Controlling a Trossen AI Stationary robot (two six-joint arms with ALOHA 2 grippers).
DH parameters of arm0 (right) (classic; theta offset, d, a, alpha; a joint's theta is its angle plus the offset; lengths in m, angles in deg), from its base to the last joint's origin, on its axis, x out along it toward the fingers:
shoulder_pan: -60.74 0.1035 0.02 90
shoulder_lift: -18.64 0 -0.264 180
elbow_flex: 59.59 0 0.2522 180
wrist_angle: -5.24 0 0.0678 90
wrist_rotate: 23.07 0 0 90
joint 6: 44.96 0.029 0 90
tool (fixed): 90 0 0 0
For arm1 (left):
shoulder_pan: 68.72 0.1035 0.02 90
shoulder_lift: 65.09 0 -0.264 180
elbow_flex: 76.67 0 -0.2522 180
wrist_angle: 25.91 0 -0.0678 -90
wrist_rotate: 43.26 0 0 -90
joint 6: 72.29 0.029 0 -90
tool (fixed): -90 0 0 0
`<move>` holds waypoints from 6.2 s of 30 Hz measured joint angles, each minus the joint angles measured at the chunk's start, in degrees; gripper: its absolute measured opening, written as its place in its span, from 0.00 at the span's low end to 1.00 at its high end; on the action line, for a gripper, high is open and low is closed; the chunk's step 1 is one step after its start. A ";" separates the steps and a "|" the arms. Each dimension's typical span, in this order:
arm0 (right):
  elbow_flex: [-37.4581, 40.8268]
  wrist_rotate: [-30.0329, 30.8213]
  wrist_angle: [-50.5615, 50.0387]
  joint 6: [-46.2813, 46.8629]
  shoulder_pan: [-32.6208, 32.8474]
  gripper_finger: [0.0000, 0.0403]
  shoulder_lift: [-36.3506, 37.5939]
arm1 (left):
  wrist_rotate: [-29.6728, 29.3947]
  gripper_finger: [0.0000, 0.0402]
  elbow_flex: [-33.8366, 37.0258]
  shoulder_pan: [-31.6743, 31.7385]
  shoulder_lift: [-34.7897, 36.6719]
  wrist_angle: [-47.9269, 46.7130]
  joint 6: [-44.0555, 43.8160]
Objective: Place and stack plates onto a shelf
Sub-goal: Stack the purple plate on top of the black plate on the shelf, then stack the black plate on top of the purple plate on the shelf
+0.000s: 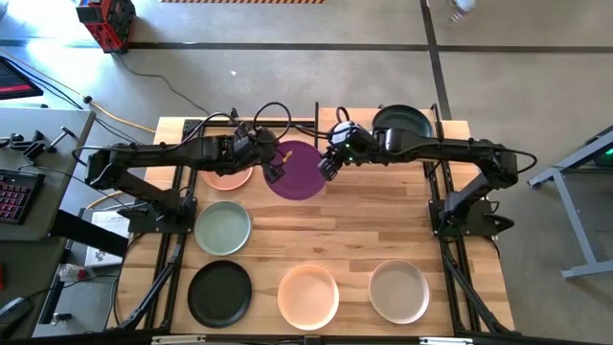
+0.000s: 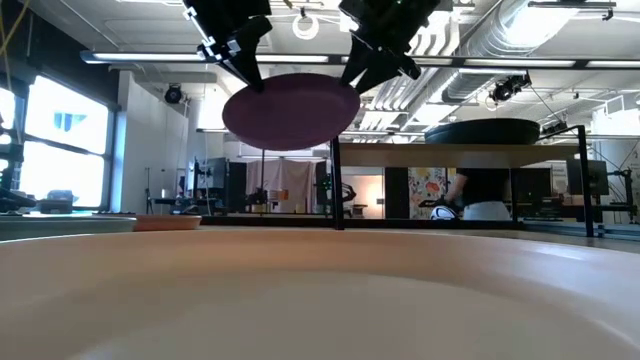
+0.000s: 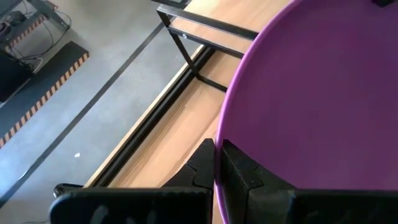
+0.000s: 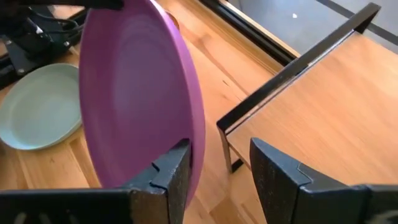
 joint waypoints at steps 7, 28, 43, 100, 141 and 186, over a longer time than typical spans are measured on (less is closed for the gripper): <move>0.00 0.07 -1.24 1.76 0.00 0.35 0.00 | 1.19 0.00 0.00 0.04 0.00 4.18 2.24; 0.04 -0.21 -1.63 8.90 -0.04 0.01 0.00 | 3.49 0.07 0.00 1.03 0.00 7.90 2.56; 0.11 -0.30 -6.33 12.47 -2.74 0.00 4.11 | 16.65 0.23 0.00 5.91 0.00 11.21 -7.01; 40.19 13.41 -14.99 54.13 -25.38 0.00 59.68 | 19.36 0.26 0.04 6.51 0.84 24.75 -5.62; 38.40 15.39 -12.85 49.40 -25.36 0.24 59.94 | 19.33 0.26 0.02 6.51 0.85 24.78 -5.66; 38.42 -5.11 -6.05 31.41 -24.37 0.25 60.63 | 27.25 0.26 12.87 -10.71 1.09 -15.69 -8.95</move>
